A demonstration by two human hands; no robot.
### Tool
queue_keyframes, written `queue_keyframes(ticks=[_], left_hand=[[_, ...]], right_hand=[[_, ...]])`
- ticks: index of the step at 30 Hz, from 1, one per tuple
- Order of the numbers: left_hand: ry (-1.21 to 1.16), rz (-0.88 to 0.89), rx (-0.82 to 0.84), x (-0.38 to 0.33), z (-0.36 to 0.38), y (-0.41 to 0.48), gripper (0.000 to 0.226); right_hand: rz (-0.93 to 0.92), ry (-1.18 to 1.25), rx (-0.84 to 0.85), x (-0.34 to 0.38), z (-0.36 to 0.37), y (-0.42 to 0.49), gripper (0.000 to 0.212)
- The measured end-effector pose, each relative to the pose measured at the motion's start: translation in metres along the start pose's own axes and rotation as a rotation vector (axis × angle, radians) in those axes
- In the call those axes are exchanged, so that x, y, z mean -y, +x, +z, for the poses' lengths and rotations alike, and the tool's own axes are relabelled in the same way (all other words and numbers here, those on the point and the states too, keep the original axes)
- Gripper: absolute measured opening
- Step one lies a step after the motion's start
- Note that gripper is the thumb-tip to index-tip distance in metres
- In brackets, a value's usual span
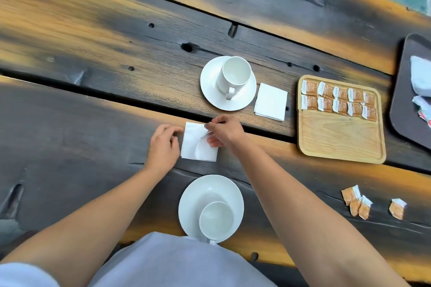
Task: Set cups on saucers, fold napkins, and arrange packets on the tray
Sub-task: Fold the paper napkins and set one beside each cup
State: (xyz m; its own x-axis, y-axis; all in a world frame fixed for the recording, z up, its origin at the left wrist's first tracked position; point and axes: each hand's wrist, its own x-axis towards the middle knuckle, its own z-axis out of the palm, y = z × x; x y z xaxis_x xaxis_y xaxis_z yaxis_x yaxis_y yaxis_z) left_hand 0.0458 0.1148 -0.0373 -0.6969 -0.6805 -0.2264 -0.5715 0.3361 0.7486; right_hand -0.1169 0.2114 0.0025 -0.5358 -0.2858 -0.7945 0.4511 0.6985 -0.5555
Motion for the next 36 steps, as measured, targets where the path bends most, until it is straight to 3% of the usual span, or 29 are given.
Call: queue_keyframes(ticks=[3, 7, 16, 21, 24, 32, 36], left_hand=[[-0.047, -0.193, 0.008, 0.007, -0.006, 0.001, 0.023], [-0.105, -0.264, 0.066, 0.009, -0.006, 0.001, 0.017], [-0.091, -0.262, 0.141, 0.004, 0.002, 0.005, 0.016], [0.032, -0.18, 0.183, 0.001, 0.006, 0.007, 0.021], [0.108, -0.163, 0.179, -0.002, 0.007, 0.009, 0.021], [0.127, -0.157, 0.177, 0.001, 0.008, 0.011, 0.024], [0.137, -0.149, 0.171, 0.001, 0.009, 0.012, 0.023]], right_hand=[[-0.025, -0.125, -0.01, -0.001, 0.007, 0.004, 0.032], [-0.029, -0.253, -0.016, 0.0, 0.013, 0.006, 0.048], [-0.071, -0.262, -0.062, -0.011, 0.013, 0.011, 0.031], [-0.304, -0.597, -0.055, -0.017, 0.001, 0.012, 0.041], [-0.338, -0.742, -0.023, -0.019, -0.002, 0.012, 0.046], [-0.381, -0.872, -0.03, -0.015, 0.001, 0.017, 0.01], [-0.373, -0.816, -0.055, -0.012, 0.006, 0.022, 0.006]])
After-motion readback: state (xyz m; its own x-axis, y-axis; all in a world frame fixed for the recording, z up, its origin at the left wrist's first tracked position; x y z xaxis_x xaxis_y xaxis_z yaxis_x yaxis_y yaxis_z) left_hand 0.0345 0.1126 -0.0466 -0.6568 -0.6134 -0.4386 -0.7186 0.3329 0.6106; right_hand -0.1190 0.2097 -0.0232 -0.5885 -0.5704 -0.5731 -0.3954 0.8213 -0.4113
